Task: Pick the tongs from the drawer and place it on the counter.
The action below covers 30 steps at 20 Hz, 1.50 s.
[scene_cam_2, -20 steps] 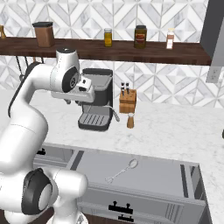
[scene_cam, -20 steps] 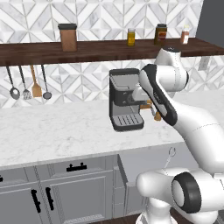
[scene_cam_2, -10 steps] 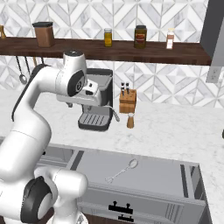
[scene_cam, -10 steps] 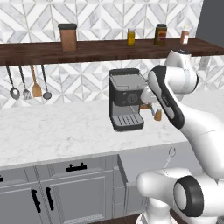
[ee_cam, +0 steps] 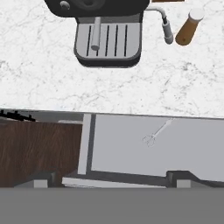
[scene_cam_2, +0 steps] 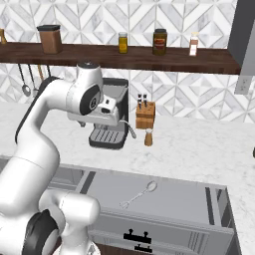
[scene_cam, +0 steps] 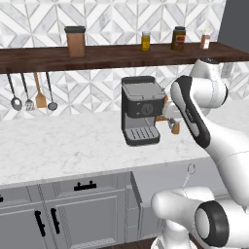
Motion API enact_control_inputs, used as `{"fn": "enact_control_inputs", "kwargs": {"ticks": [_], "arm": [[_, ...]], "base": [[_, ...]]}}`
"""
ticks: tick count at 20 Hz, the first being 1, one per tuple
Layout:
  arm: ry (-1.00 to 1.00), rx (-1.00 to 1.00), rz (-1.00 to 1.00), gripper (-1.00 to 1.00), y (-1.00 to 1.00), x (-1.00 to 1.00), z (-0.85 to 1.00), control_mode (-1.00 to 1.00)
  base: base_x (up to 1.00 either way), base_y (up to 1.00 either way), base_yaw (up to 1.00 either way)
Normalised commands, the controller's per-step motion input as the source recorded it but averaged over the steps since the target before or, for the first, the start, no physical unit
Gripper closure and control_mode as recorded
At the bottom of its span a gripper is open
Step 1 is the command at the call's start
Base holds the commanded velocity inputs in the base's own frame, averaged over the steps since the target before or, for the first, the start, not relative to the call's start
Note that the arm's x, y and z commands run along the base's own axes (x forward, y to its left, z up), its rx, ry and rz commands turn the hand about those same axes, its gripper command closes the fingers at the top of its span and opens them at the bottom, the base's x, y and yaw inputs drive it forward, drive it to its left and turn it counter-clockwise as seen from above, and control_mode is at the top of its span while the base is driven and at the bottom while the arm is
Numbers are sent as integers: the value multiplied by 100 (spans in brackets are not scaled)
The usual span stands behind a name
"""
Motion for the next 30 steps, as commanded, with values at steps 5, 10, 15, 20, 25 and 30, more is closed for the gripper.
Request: {"fn": "enact_control_inputs", "kwargs": {"ticks": [5,10,15,20,25,30], "arm": [[0,0,0,-100,11,-21,-1,-100],[0,0,0,-100,0,0,0,-100],[0,0,0,-100,0,0,0,-100],[0,0,0,-100,0,-8,0,-100],[0,0,0,-100,0,0,0,100],[0,0,0,-100,0,0,0,100]], "base": [[0,0,0],[0,0,0],[0,0,0],[0,0,0],[-60,51,1],[-32,100,-10]]}}
